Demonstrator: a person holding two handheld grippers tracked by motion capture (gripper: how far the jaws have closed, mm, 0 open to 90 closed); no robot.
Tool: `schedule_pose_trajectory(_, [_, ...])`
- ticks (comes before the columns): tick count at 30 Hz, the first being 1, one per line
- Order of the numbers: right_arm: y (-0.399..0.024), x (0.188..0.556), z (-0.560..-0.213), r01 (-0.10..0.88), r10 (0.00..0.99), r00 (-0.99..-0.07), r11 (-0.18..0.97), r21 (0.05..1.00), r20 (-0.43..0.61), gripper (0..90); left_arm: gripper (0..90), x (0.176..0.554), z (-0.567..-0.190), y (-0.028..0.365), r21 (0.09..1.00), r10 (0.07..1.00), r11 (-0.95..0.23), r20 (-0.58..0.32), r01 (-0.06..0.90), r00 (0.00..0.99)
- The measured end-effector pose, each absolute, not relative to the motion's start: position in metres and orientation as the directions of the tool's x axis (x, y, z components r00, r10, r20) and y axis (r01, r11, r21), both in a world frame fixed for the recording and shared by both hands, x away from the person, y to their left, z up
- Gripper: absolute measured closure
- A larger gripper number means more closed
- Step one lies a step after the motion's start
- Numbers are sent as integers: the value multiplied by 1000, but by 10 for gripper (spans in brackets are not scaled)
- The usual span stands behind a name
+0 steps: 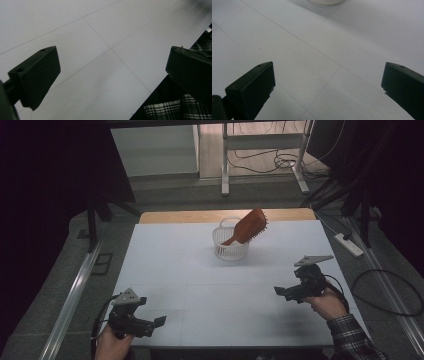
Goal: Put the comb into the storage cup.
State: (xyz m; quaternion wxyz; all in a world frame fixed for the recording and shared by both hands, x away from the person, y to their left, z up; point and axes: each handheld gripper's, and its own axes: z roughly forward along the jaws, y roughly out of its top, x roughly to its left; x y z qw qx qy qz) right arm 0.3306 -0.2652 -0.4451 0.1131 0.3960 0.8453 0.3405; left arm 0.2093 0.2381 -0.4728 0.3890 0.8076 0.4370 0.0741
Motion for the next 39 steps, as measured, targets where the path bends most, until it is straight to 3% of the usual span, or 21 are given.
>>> schedule_pose_trajectory(39, [-312, 281, -453, 654, 810, -584, 426, 625, 59, 0, 0, 209, -472, 238, 694, 766, -315, -217, 648, 605])
